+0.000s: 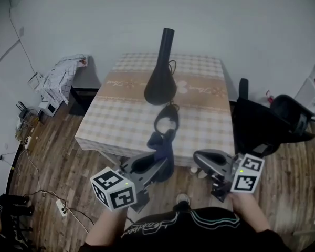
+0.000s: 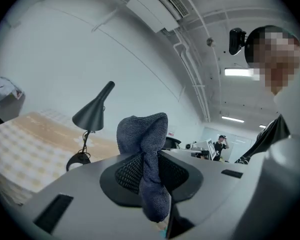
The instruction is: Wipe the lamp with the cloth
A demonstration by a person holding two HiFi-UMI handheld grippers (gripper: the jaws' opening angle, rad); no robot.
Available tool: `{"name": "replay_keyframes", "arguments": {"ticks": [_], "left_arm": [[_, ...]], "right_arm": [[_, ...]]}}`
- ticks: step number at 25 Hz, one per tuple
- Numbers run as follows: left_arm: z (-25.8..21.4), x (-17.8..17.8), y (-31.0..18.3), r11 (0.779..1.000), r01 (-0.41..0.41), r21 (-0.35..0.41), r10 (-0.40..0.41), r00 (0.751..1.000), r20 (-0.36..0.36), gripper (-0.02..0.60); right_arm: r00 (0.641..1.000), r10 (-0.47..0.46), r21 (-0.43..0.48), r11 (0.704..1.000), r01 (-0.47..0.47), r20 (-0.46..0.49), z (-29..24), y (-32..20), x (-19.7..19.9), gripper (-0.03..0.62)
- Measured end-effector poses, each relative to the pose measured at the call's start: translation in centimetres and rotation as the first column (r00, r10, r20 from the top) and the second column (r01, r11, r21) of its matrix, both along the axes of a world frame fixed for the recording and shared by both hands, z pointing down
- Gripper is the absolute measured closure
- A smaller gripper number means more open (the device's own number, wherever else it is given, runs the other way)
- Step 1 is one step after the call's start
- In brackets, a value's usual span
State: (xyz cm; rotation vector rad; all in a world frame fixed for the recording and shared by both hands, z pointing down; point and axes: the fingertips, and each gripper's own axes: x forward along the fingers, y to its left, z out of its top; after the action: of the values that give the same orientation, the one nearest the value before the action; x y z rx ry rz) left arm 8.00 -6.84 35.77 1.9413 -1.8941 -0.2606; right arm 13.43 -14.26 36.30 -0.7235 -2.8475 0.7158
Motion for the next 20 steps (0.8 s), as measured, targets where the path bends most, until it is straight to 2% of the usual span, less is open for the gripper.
{"name": "replay_keyframes", "arguments": {"ticks": [4, 6, 10, 20], "left_arm": [[-0.1, 1.6, 2.7, 0.999, 0.01, 0.033, -0.008, 0.998, -0.067, 0.509], [1.0, 3.2, 5.2, 0.999, 0.014, 0.045, -0.01, 0.997, -0.076, 0.509], [1.6, 5.0, 8.3, 0.998, 0.029, 0.054, -0.027, 0.999, -0.039, 0.509], [0.1, 6.7, 10.8, 0.998, 0.025, 0.06, -0.028, 0.998, 0.049, 0.509]], "right_arm": [[1.0, -0.002, -0.002, 1.0, 0.002, -0.01, -0.1, 2.3, 1.3, 0.583], [1.0, 0.003, 0.001, 1.0, -0.003, 0.002, 0.9, 4.6, 3.0, 0.583], [1.0, -0.007, 0.014, 1.0, 0.007, 0.014, 1.6, 7.7, 5.0, 0.583], [1.0, -0.01, 0.044, 0.999, 0.009, 0.021, 1.1, 10.7, 6.8, 0.583]]}}
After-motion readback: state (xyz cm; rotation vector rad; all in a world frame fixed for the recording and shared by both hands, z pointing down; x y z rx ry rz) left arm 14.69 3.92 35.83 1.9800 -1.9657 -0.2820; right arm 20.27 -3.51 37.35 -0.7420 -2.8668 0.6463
